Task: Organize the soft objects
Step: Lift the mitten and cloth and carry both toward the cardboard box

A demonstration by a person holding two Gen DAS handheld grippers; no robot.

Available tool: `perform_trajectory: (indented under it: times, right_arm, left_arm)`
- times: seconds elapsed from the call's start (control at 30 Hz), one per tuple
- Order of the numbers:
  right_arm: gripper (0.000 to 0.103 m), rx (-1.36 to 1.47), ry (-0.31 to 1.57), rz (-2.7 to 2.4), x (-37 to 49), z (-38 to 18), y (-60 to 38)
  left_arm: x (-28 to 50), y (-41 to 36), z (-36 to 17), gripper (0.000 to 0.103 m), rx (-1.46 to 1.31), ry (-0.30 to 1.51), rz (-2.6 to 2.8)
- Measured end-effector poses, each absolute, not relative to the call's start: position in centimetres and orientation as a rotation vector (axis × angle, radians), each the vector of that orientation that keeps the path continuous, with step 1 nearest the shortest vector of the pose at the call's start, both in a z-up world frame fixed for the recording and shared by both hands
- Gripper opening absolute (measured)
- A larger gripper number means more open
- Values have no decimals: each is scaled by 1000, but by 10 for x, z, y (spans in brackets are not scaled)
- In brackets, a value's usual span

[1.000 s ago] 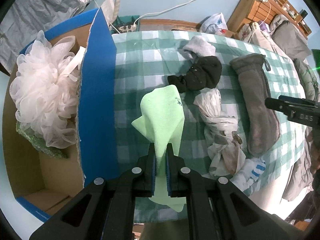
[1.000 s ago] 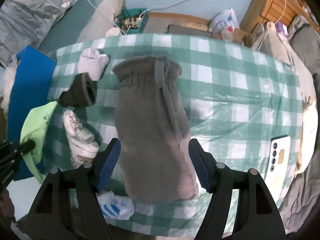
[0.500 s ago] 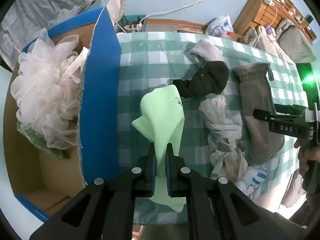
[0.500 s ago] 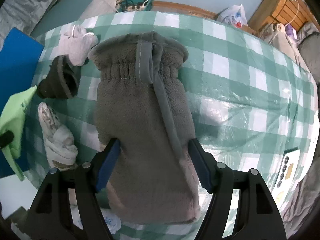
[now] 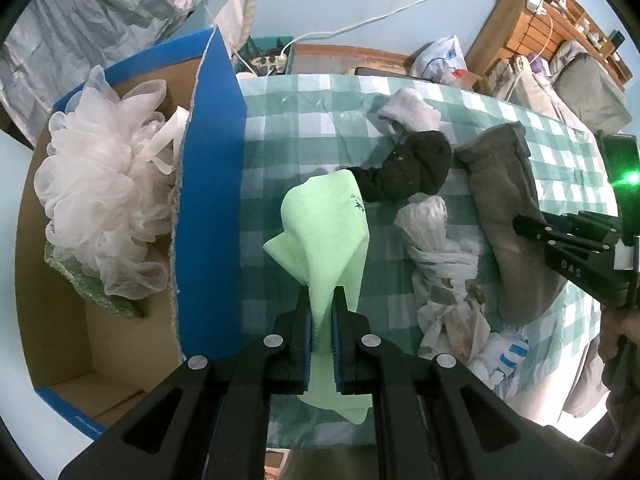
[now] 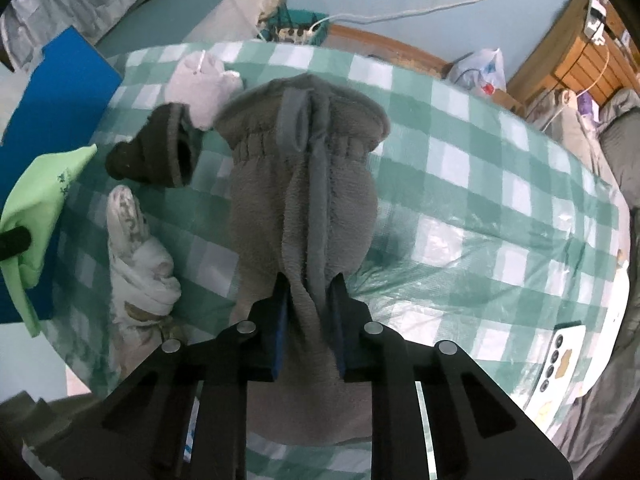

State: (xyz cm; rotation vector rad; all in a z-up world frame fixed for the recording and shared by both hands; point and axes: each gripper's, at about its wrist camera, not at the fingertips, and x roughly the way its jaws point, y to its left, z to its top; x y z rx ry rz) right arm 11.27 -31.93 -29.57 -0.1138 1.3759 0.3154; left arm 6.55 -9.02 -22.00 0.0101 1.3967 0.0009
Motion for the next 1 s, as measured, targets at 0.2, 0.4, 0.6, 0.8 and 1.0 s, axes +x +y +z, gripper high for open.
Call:
perform_trajectory:
  times: [0.2,0.4,0.6,0.8,1.0]
  right_arm:
    - [16,-91,1344,303,114,-279,-325]
    - [16,-61,1312,294,116,-259,-332]
    - [16,-31,1279,290,118,-236,-330]
    - [16,-13,1249,303,118,-215,-324]
    - [16,5,1225,317,118,-195,-317]
  left_arm:
    - [62,-90,-211,8,20,1378,-9]
    - [60,-90,-195,8,26,1343,-27]
    - [61,-88,-177,8,29,1308,-42]
    - [61,-86,-160,8,49,1270,-45]
    - [63,-78,-145,8,46,1242,-36]
